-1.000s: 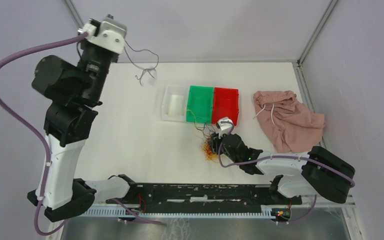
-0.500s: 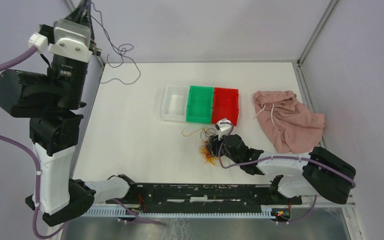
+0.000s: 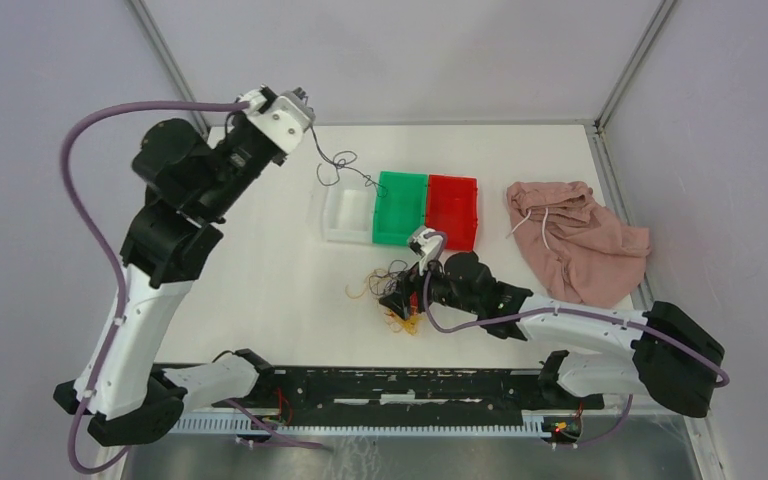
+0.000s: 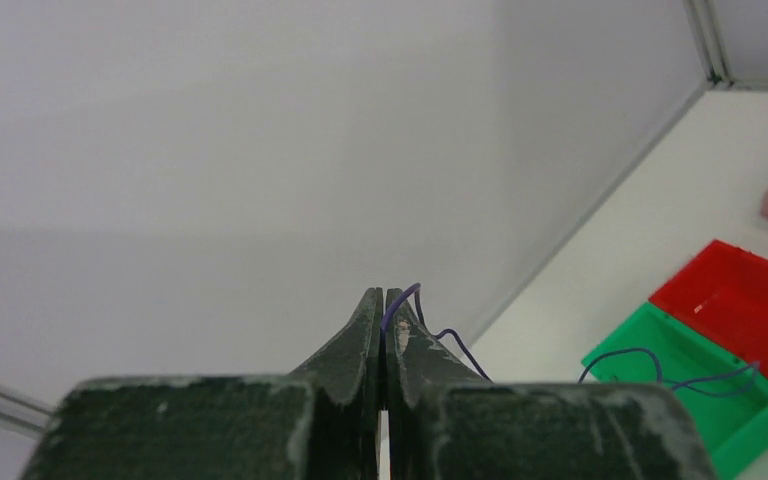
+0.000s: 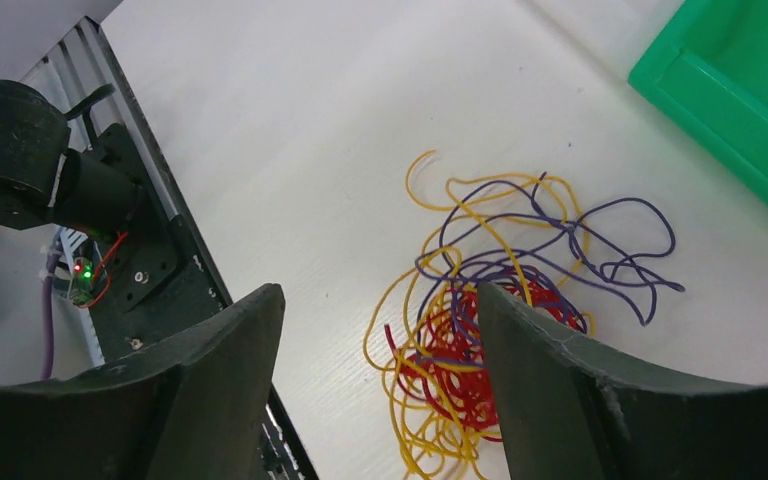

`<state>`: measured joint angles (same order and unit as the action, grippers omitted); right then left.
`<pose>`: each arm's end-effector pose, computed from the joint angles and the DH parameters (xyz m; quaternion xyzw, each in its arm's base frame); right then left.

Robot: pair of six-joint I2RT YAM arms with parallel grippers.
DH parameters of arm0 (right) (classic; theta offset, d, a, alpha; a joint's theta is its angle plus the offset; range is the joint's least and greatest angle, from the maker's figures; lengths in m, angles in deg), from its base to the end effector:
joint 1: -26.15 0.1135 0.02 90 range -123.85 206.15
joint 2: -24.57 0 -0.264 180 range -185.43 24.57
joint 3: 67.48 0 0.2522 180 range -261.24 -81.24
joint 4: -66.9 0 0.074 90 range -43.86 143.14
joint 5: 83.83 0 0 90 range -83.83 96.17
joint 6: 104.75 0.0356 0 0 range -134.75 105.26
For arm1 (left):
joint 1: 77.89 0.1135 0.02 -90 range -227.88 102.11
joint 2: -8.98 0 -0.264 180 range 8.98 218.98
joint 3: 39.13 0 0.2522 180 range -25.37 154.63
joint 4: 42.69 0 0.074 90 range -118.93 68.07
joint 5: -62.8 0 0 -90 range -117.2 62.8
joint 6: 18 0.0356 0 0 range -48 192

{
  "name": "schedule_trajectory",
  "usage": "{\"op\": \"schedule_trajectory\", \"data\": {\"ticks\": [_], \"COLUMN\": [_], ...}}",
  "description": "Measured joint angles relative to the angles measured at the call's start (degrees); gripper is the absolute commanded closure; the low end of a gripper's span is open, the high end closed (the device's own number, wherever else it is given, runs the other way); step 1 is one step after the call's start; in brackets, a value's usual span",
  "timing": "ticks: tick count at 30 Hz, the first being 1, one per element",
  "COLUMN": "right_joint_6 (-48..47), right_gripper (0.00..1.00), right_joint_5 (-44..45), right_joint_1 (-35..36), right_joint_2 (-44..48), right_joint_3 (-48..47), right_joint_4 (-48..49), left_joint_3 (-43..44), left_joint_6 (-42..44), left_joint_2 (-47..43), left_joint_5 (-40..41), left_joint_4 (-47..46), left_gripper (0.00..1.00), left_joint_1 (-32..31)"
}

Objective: Untangle the cables
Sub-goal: Place the cable in the bin.

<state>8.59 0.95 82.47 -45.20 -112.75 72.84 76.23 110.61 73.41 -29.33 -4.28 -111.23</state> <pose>0.1426 0.2198 0.2218 -0.2557 0.7701 0.4020 0.4242 0.1429 -0.0956 0.5712 0.3793 0.4978 0.0242 0.7796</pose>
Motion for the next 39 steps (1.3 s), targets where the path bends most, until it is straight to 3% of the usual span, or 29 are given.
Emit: {"op": "schedule_trajectory", "data": {"ticks": [7, 14, 26, 39], "right_joint_6": [0.61, 2.54, 4.92, 4.94], "right_gripper": [0.13, 0.15, 0.17, 0.20], "right_joint_5": [1.22, 5.75, 8.66, 9.73], "right_joint_1": [0.02, -2.54, -9.35, -10.71], "right_joint_2": [4.11, 10.10, 10.32, 10.84], "right_joint_3": [0.04, -0.39, -7.28, -7.13], "right_joint_4": [-3.72, -6.16, -13.46, -15.13], "left_joint_3": [-8.20, -8.59, -9.38, -12.46], "left_joint_6": [-0.52, -1.14, -1.88, -1.05], "left_joint_2": [1.99, 5.31, 10.36, 14.14], "left_joint_5": [0.04, 0.09, 0.07, 0.52], "left_joint_4": [0.11, -1.33, -3.72, -8.35], "left_gripper": [0.97, 0.97, 0.97, 0.97], "left_joint_1": [0.00, 0.00, 0.00, 1.36]}}
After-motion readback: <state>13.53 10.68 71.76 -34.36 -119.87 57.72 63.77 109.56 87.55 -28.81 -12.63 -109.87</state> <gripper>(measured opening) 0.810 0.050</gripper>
